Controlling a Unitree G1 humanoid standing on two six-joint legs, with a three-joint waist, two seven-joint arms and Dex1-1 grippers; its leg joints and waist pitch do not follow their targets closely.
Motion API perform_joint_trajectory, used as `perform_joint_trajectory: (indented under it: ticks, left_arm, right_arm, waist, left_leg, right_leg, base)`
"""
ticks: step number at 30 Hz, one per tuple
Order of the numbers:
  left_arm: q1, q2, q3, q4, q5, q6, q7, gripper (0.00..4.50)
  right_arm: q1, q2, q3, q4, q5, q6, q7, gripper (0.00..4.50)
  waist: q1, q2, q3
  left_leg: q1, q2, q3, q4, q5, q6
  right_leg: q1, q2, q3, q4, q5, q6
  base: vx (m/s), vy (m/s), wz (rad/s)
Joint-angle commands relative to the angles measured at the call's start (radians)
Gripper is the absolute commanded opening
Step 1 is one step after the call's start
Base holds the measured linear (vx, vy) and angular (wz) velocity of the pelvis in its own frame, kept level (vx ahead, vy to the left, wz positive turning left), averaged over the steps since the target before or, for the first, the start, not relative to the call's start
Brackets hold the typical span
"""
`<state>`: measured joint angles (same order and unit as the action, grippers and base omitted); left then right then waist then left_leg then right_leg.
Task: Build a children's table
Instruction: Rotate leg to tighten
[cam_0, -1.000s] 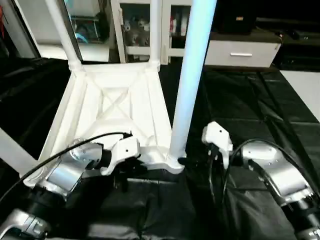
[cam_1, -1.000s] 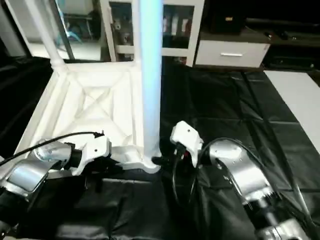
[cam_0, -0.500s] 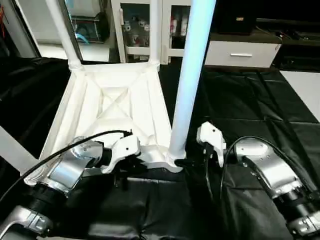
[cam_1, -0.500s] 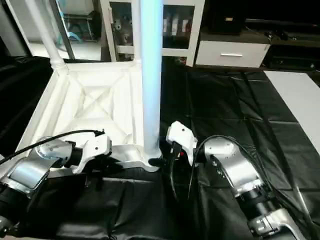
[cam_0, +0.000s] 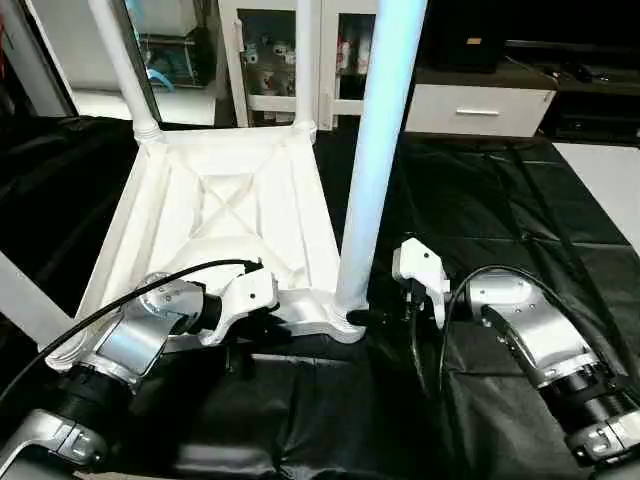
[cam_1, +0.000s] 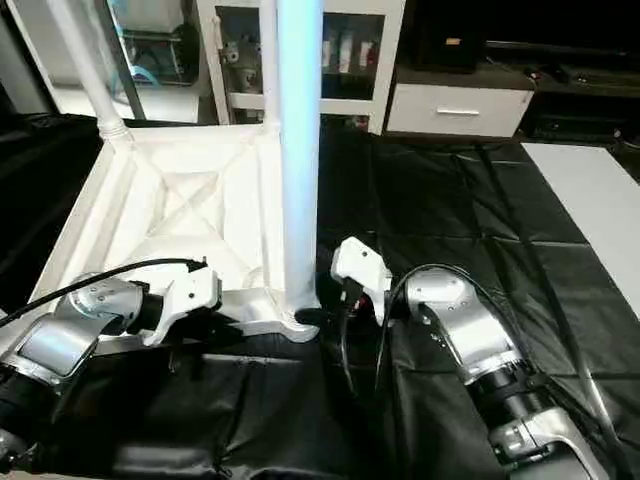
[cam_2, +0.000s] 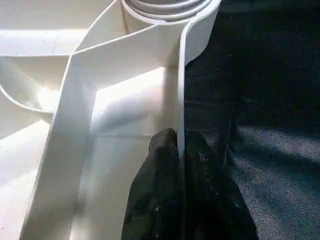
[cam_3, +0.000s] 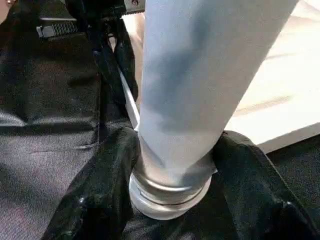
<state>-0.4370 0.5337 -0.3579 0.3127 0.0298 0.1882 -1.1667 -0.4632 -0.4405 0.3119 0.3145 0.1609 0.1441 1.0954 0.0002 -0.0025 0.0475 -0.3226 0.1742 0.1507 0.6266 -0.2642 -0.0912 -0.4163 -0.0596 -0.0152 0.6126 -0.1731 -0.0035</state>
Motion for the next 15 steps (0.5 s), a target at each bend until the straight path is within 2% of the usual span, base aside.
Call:
perform_joint_trajectory:
  ticks: [1,7,11,13,15]
  left_arm:
    - [0.012,-0.021,-0.017,0.021,-0.006,-0.003,0.010,0.00]
    - [0.010,-0.025,-0.016,0.023,-0.003,0.000,0.008,0.00]
    - [0.006,-0.029,-0.015,0.028,-0.001,-0.003,0.004,0.00]
    - [0.006,-0.029,-0.014,0.029,0.000,-0.006,0.004,0.00]
    - [0.006,-0.029,-0.014,0.031,0.002,-0.008,0.004,0.00]
  right_arm:
    - [0.007,0.010,0.017,0.049,-0.044,0.017,-0.047,2.21]
    - [0.009,0.011,0.015,0.063,-0.044,0.014,-0.033,2.08]
    - [-0.001,0.022,-0.006,0.091,-0.037,0.010,-0.043,2.07]
    - [-0.005,0.027,-0.017,0.096,-0.026,0.024,-0.043,2.62]
    - [-0.009,0.029,-0.023,0.097,-0.015,0.042,-0.037,2.76]
  waist:
    - [0.007,-0.011,-0.039]
    - [0.004,-0.008,-0.039]
    - [0.002,-0.011,-0.037]
    - [0.002,-0.010,-0.038]
    - [0.001,-0.010,-0.038]
  left_leg:
    - [-0.024,0.037,-0.009,-0.099,-0.212,0.048]
    - [-0.023,0.038,-0.012,-0.102,-0.238,0.045]
    - [-0.023,0.038,-0.011,-0.103,-0.249,0.047]
    - [-0.023,0.038,-0.012,-0.103,-0.249,0.047]
    - [-0.022,0.039,-0.013,-0.104,-0.249,0.048]
  right_leg:
    - [0.044,-0.066,0.034,-0.090,-0.490,-0.179]
    - [0.040,-0.067,0.034,-0.094,-0.509,-0.172]
    - [0.038,-0.067,0.035,-0.096,-0.522,-0.172]
    - [0.037,-0.068,0.035,-0.096,-0.523,-0.173]
    - [0.037,-0.068,0.035,-0.096,-0.523,-0.174]
  base:
    - [0.000,0.000,0.00]
    - [0.000,0.000,0.00]
    - [0.000,0.000,0.00]
    - [0.000,0.000,0.00]
    - [0.000,0.000,0.00]
